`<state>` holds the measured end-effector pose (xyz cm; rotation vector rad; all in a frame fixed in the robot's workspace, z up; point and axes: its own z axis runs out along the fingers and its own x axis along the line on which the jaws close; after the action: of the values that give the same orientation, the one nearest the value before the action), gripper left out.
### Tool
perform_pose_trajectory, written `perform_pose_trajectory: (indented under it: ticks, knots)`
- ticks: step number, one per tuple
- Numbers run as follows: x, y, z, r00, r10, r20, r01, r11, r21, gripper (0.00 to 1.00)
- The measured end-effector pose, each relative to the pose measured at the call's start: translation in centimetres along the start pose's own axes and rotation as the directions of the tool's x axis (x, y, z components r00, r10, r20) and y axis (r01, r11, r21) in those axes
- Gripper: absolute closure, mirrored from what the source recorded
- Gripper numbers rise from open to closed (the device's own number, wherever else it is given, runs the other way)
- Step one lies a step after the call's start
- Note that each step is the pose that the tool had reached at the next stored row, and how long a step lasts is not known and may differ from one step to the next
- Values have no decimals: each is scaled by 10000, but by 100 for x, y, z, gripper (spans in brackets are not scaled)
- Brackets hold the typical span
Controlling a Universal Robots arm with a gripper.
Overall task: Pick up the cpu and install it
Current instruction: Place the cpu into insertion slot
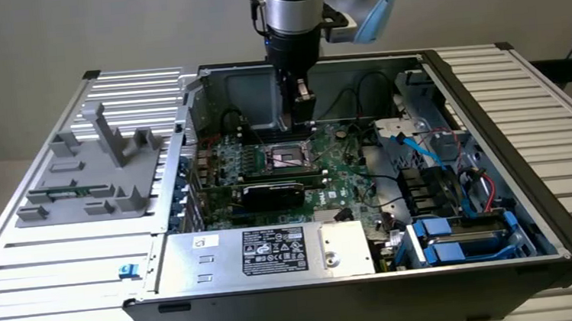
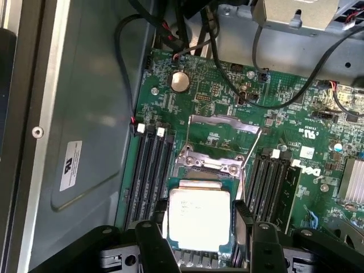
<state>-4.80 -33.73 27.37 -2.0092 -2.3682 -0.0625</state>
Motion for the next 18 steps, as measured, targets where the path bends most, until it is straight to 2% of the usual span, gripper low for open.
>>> perform_pose_trajectory:
  ticks: [6,18]
  knots:
    - [-36,-6,3,9998,209,-1,-209,9998,-12,45]
    - [-154,-26,0,9995,323,-54,-323,9995,-25,45]
